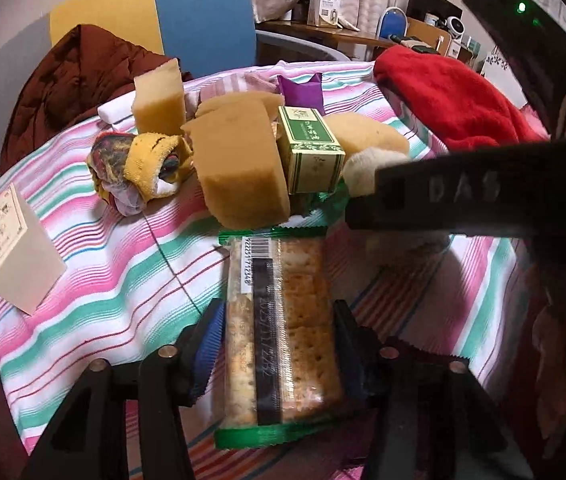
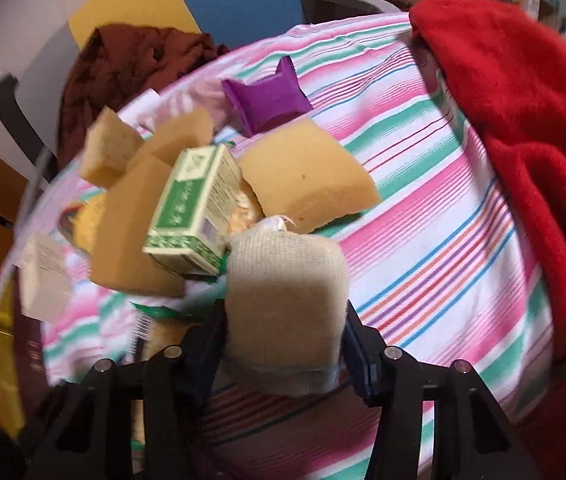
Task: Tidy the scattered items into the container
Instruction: 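Close the left tool on the cracker packet while the right tool grips the beige roll, then carry both items over the gold tray and open both tools to drop them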
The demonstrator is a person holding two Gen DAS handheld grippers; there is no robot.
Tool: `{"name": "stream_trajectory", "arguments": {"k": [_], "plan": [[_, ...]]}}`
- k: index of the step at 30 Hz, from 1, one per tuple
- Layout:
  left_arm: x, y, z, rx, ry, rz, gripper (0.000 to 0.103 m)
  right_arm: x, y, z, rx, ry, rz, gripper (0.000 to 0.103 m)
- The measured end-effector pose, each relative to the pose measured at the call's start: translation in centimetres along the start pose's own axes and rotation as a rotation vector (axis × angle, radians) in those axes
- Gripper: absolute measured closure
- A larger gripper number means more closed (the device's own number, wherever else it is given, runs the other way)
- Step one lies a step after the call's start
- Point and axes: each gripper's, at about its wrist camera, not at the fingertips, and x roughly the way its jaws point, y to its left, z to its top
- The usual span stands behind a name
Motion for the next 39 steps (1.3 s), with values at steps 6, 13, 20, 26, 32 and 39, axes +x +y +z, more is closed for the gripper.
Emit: {"name": "stream_trajectory", "arguments": {"k": [6,13,20,26,32,39], "plan": [[-0.9,1.5,-0.8,-0.07,-0.019,-0.044,0.056,-1.1,-0.2,0.1,0.02,-0.051,0.068,0.049],[-2.5,3.6,-2.4,-0.168,-0.033,-0.057,0.056,-1.6,0.0,0.0,0.02,-0.072,0.083,0.049],[-5.3,5.9,-3.2,-0.221,-0.104,-0.012,0.056,-3.4,0.3,0.1,0.008,-0.177,0.087,0.05],[-8.7,8.3,-3.5,-0.266,-0.169,0.003,0.056,-5.1,1.9,-0.2,-0.07,-0.257,0.095,0.05],[-11.3,11.5,-4.8,-0.324,-0.204,0.026,0.056,-5.2,4.8,-1.3,-0.142,-0.221,0.148,0.05],[-14.0,15.7,-6.6,-0.403,-0.239,0.077,0.056,-5.3,11.4,-3.6,-0.274,-0.167,0.257,0.05]]}}
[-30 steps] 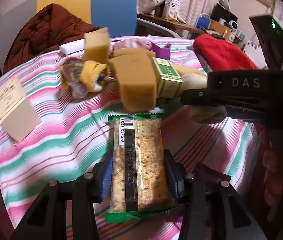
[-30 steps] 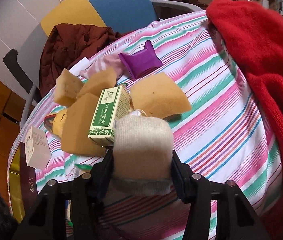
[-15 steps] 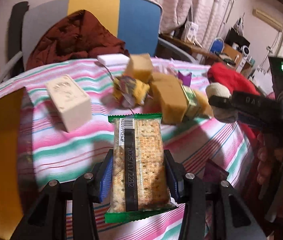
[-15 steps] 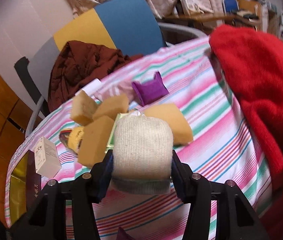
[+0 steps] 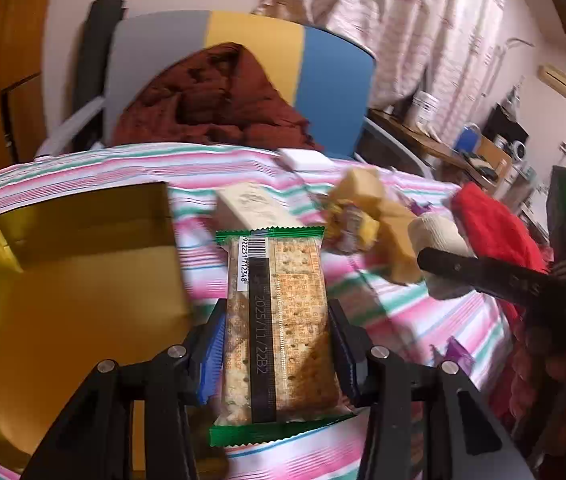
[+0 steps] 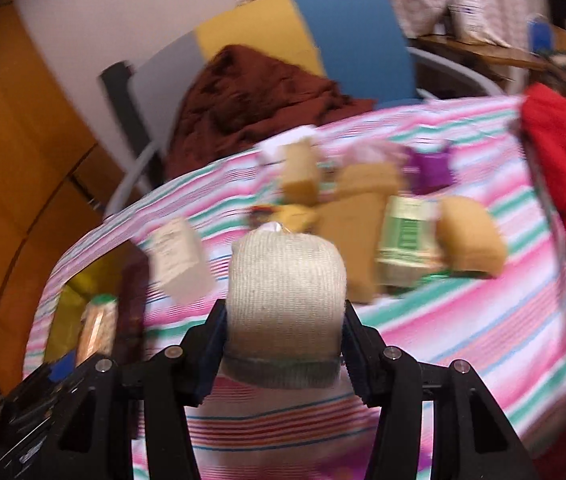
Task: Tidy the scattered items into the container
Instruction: 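Carry both items over the gold tray and open both tools to drop them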
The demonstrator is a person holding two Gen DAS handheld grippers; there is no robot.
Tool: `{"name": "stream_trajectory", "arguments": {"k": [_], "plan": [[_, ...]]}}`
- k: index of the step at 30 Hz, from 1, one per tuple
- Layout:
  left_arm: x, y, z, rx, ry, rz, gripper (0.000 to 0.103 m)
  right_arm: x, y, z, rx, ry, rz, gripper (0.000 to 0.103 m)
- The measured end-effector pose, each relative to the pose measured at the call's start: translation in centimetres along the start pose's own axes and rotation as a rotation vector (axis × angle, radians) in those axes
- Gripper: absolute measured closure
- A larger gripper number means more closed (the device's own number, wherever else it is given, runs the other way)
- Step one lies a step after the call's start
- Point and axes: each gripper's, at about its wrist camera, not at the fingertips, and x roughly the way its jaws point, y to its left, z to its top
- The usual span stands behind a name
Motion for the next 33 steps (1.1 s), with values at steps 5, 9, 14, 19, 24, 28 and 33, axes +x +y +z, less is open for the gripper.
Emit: {"name": "stream_trajectory", "arguments": {"k": [5,9,14,19,24,28,33], "plan": [[-1.2,4.7,0.4,-0.071,-0.022,0.056,0.056,2.1,7.1,-0.4,-0.112,0.058,0.114,0.05],[-1.4,9.4,0.6,-0.124,-0.006,0.108,0.056,4.0,12.6,-0.9,-0.203,0.107,0.179,0.05],[-0.5,15.1,1.2,-0.18,0.045,0.189,0.056,7.7,18.4,-0.8,-0.276,0.2,0.225,0.05],[1.2,19.7,1.8,-0.218,0.107,0.268,0.056,12.7,23.2,-0.7,-0.336,0.317,0.215,0.05],[3.1,22.6,2.6,-0.229,0.158,0.302,0.056,17.8,24.9,-0.7,-0.267,0.416,0.186,0.049],[4.1,24.0,2.9,-0.237,0.184,0.332,0.056,21.2,25.6,-0.6,-0.157,0.465,0.199,0.047],[3.8,24.0,3.0,-0.246,0.185,0.333,0.056,22.0,26.5,0.1,-0.088,0.426,0.293,0.024]]}}
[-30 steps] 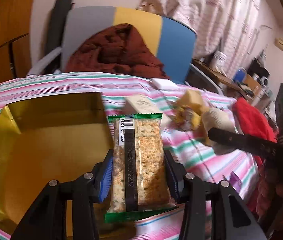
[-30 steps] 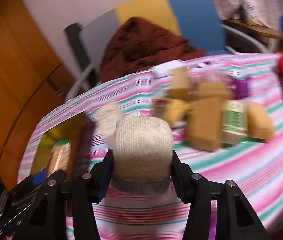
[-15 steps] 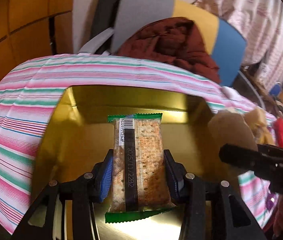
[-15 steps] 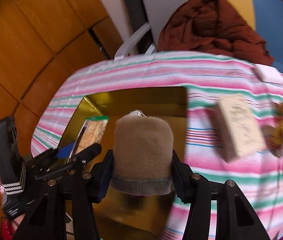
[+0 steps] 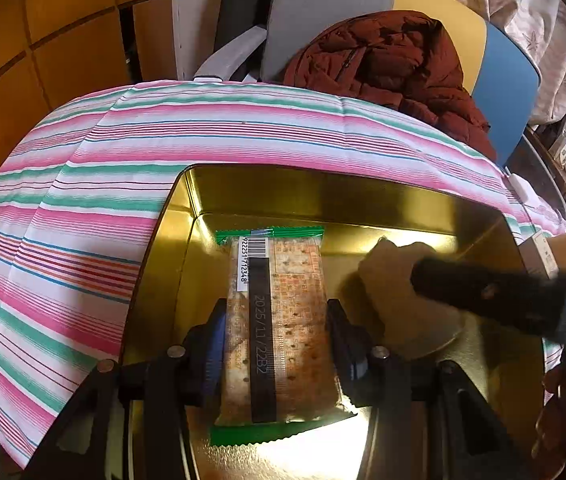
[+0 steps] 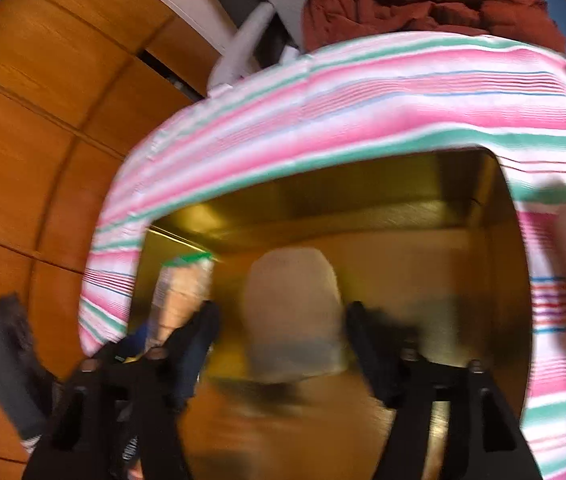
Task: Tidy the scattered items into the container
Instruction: 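Carry both items over the gold tray and open both tools to drop them, then withdraw both tools from the tray back toward the remaining items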
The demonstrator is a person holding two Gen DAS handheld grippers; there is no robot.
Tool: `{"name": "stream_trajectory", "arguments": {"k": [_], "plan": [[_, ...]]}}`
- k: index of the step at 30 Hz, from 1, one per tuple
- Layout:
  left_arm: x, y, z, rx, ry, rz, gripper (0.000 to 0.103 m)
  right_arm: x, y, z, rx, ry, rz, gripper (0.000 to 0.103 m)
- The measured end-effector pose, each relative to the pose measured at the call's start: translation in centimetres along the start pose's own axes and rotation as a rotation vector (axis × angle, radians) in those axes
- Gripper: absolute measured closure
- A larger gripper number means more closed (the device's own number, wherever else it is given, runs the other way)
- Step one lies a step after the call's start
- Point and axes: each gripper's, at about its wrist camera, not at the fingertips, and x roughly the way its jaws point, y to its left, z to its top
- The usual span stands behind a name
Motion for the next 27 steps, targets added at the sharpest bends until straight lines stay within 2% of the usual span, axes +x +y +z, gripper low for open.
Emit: {"name": "stream_trajectory", "arguments": {"k": [1,8,12,15,20,24,27], "plan": [[-0.3,0.0,0.0,-0.003,-0.008,-0.002,0.056,-0.4,0.2,0.0,-0.004,-0.016,0.017,0.02],[-3.4,0.6,-0.9,-0.1,-0.102,0.013,0.054,-4.6,0.7,-1.7,-0.072,-0.091,0.058,0.02],[-5.0,-0.1,-1.5,-0.12,-0.149,0.023,0.053,-7.0,0.4,-2.8,-0.081,-0.136,0.071,0.02],[-5.9,-1.1,-2.3,-0.131,-0.171,-0.006,0.053,-8.9,-0.1,-3.8,-0.112,-0.168,0.072,0.02],[-7.1,-3.8,-3.8,-0.143,-0.173,-0.093,0.053,-12.4,-1.3,-5.9,-0.205,-0.227,0.011,0.02],[-7.9,-6.8,-5.0,-0.12,-0.166,-0.162,0.053,-14.1,-3.2,-7.4,-0.24,-0.241,-0.031,0.02],[-8.4,-9.0,-5.7,-0.086,-0.169,-0.187,0.053,-15.4,-5.2,-8.4,-0.253,-0.252,-0.067,0.02]]}}
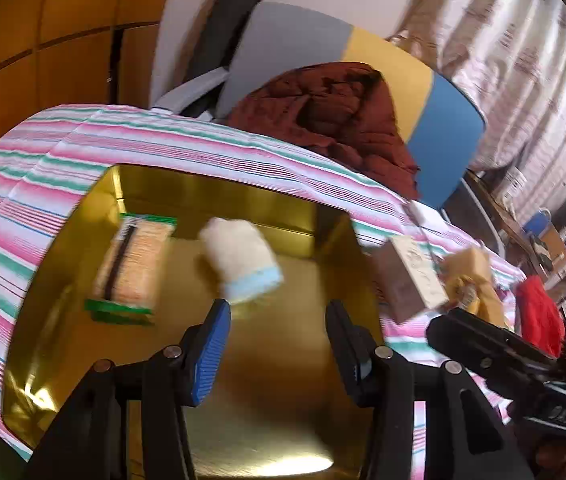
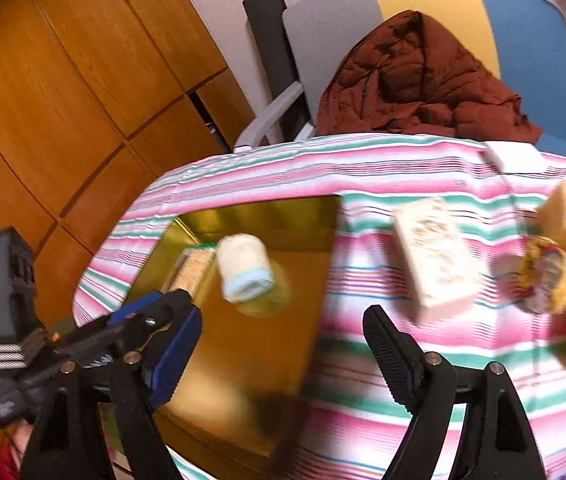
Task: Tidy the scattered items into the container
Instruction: 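Withdraw both tools from the tray back toward the remaining items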
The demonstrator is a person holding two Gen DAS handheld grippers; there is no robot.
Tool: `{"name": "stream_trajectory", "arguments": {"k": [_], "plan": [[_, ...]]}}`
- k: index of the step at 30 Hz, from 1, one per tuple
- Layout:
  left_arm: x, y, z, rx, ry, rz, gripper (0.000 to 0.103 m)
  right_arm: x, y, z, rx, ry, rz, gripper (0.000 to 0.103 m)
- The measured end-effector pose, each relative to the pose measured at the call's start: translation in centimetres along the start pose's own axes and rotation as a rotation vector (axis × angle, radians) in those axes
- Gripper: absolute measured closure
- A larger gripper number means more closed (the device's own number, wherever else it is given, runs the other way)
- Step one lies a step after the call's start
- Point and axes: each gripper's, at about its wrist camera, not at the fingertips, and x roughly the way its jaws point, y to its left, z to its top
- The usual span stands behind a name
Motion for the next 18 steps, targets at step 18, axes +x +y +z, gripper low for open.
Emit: {"name": "stream_trajectory", "arguments": {"k": [18], "plan": [[1.3,-10.6,-3.7,0.134,0.079,-0.146,0.047,-5.6,-12.0,-2.0,0.017,-0.066,-0.242,0.021]]}}
